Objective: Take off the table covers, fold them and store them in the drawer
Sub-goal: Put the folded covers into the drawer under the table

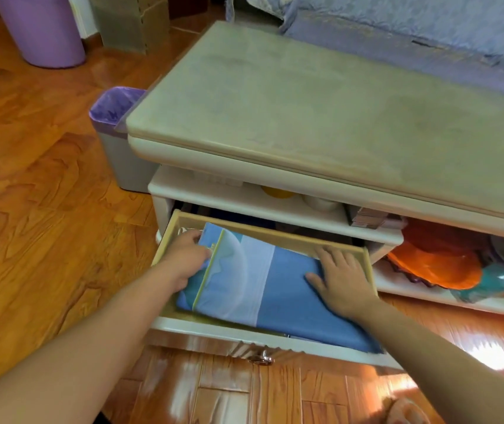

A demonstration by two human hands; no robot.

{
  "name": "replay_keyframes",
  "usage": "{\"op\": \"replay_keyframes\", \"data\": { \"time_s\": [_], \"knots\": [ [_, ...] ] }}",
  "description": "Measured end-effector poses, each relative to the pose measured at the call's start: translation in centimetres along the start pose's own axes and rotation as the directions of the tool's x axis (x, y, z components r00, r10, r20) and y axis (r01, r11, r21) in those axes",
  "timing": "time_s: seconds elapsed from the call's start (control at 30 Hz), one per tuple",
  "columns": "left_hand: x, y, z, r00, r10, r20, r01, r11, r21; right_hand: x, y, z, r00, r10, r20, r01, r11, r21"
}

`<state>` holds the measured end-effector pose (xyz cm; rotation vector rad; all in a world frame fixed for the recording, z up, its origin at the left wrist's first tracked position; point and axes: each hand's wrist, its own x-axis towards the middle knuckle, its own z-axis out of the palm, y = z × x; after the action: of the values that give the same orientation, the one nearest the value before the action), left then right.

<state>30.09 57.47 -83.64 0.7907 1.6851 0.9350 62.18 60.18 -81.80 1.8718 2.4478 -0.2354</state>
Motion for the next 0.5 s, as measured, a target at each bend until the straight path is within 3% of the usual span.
{"op": "replay_keyframes", "data": {
  "time_s": [0.07, 0.13, 0.2, 0.27, 0.33, 0.4, 0.5],
  "knots": [
    [-0.2, 0.1, -0.8, 1.0, -0.019, 0.019, 0.022, 0.988, -0.153, -0.1, 1.6, -0.2, 0.978, 0.206, -0.026, -0.197, 0.959, 0.202],
    [-0.6, 0.0, -1.4, 0.999, -0.04, 0.03, 0.046, 0.974, -0.221, 0.0, 2.1, -0.8, 0.911, 0.412, 0.004, -0.373, 0.819, 0.436],
    [-0.7, 0.0, -1.5, 0.994, -0.1, 0.032, 0.105, 0.969, -0.224, -0.3, 1.5, -1.7, 0.829, 0.514, 0.22, -0.549, 0.678, 0.488],
    [-0.4, 0.2, -1.5, 0.987, -0.16, 0.033, 0.163, 0.963, -0.216, -1.4, 0.7, -1.8, 0.671, 0.537, 0.511, -0.741, 0.484, 0.465],
    [-0.1, 0.5, -1.3, 0.979, -0.201, 0.026, 0.201, 0.949, -0.244, -2.8, 0.9, -1.5, 0.53, 0.494, 0.689, -0.847, 0.273, 0.456],
    [0.0, 0.8, -1.0, 0.977, -0.213, 0.001, 0.205, 0.94, -0.272, -3.6, 1.6, -1.1, 0.502, 0.46, 0.732, -0.855, 0.132, 0.502],
    [0.6, 0.3, -0.6, 0.985, -0.172, -0.017, 0.164, 0.96, -0.226, -4.1, 1.3, -1.8, 0.568, 0.478, 0.67, -0.798, 0.12, 0.591]
  ]
}}
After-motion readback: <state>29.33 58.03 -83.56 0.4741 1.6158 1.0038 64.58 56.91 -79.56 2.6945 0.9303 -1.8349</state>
